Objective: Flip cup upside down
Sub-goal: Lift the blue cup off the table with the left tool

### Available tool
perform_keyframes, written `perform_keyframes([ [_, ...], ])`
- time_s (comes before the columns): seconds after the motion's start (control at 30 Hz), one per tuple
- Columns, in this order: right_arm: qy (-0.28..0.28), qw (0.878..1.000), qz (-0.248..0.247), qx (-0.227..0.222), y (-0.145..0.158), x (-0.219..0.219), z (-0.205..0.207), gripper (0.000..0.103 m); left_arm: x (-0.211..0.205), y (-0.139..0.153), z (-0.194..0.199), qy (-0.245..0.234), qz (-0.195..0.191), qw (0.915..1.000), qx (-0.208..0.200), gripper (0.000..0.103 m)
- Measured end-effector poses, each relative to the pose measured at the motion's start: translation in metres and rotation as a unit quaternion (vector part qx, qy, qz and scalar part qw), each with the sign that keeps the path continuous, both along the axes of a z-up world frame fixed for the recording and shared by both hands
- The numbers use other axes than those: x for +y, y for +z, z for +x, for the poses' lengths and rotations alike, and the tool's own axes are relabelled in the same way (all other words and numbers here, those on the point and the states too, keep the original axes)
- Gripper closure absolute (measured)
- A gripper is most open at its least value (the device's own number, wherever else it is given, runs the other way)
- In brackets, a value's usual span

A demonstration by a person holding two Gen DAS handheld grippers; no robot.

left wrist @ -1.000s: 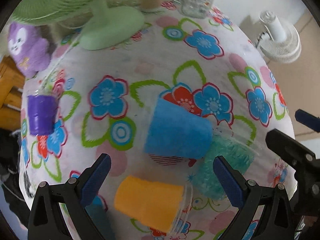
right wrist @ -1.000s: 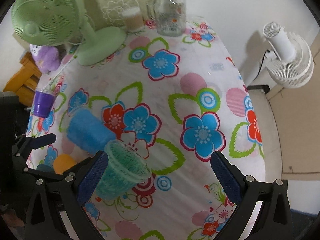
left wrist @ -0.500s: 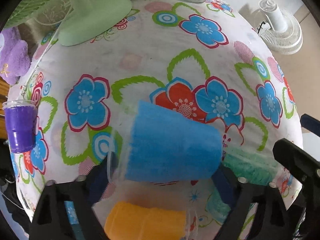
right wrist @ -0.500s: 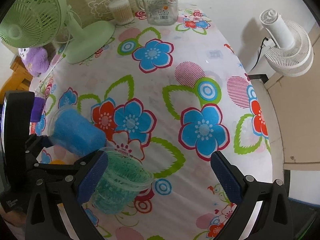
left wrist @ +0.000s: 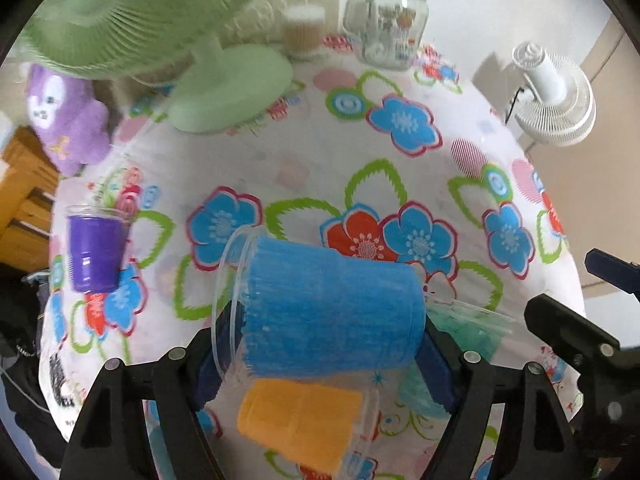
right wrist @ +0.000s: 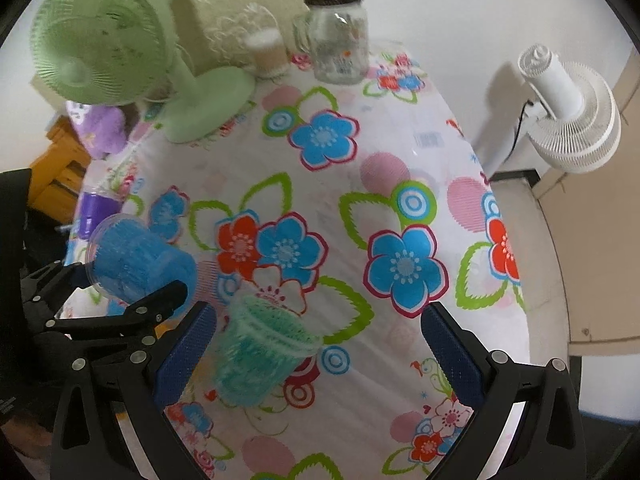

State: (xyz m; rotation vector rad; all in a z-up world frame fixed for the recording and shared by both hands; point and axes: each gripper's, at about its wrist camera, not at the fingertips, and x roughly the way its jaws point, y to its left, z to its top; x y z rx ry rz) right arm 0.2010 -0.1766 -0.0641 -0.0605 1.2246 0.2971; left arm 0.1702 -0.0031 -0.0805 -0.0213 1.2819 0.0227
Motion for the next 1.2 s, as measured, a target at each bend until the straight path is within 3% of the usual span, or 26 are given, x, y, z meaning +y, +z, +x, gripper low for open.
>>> perform_keyframes([
  [0.3,0.063,0.998,0.021,-0.014,0.025,-0.005,-0.036,0.000,-0.018,0.038,-0.045,0.056,0.013,0.9974,-0.043,0.021],
  [0.53,0.103,0.995,0.015,-0.008,0.022,-0.010,-0.065,0.000,-0.026,0.036,-0.094,0.113,0.002,0.9930,-0.034,0.021],
  [0.63,0.116,0.993,0.011,-0.001,0.018,-0.010,-0.073,0.000,-0.028,0.026,-0.114,0.157,-0.001,0.9874,-0.022,0.021],
  [0.93,0.135,0.991,-0.002,0.027,-0.007,-0.001,-0.083,0.000,-0.020,-0.004,-0.155,0.274,-0.036,0.9610,0.000,0.021],
  [1.07,0.138,0.990,-0.012,0.041,-0.022,0.006,-0.085,0.000,-0.012,-0.018,-0.167,0.337,-0.066,0.9391,0.007,0.021],
  [1.13,0.139,0.989,-0.012,0.055,-0.031,0.009,-0.085,0.000,-0.006,-0.028,-0.176,0.379,-0.087,0.9213,0.013,0.021],
  [1.2,0.143,0.988,-0.015,0.064,-0.038,0.012,-0.085,0.000,-0.004,-0.035,-0.181,0.400,-0.099,0.9108,0.021,0.021],
])
